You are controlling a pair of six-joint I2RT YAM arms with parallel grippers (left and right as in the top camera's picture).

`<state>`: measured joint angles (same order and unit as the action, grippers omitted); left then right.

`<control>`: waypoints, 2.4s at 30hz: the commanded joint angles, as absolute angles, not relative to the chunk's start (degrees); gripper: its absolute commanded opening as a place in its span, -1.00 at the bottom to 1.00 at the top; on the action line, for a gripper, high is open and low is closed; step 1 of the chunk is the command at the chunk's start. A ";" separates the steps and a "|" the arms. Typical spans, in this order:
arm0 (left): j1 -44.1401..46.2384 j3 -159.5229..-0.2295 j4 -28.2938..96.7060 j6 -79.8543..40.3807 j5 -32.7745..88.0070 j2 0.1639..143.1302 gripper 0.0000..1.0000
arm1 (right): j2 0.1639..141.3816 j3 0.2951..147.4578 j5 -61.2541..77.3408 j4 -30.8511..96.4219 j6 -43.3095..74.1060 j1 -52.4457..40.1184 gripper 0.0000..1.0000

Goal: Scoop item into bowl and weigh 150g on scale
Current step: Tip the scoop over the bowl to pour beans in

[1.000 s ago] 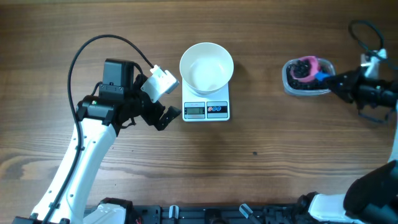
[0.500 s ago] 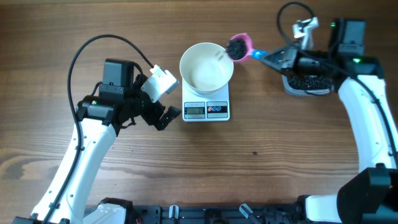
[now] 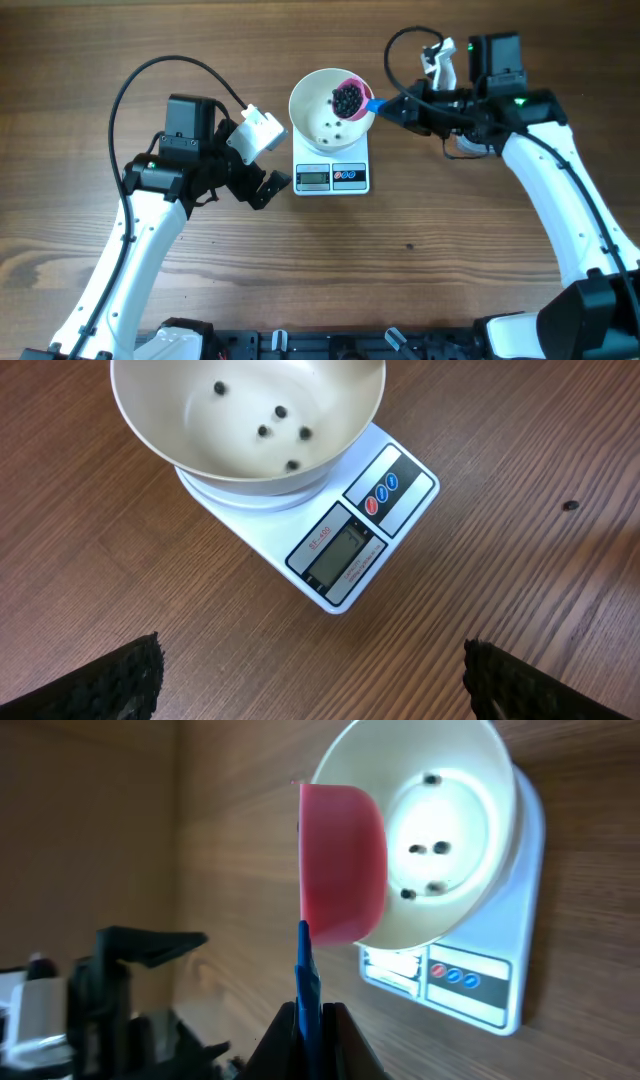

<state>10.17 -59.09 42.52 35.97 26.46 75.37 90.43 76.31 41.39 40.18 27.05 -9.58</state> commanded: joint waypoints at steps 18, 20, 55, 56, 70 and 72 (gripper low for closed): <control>10.39 -59.13 42.52 37.10 26.98 74.59 1.00 | 99.55 92.86 25.61 50.72 22.57 -16.78 -0.91; 10.39 -59.13 42.52 37.10 26.98 74.59 1.00 | 100.97 96.20 22.02 53.10 21.47 -17.67 -0.91; 10.39 -59.13 42.50 37.08 26.98 74.59 1.00 | 103.96 100.12 -9.65 50.57 -11.99 -33.06 -0.91; 10.39 -59.13 42.52 37.08 26.98 74.59 1.00 | 103.96 100.12 -9.65 50.50 -12.01 -33.04 -0.91; 10.39 -59.13 42.52 37.08 26.98 74.59 1.00 | 103.35 104.88 -7.18 52.75 -9.06 -30.72 -0.91; 10.39 -59.13 42.52 37.08 26.98 74.59 1.00 | 103.31 105.12 -6.94 52.58 -11.11 -30.70 -0.91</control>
<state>10.17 -59.09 42.50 35.97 26.48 75.37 103.18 102.52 -7.97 52.71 -10.17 -31.42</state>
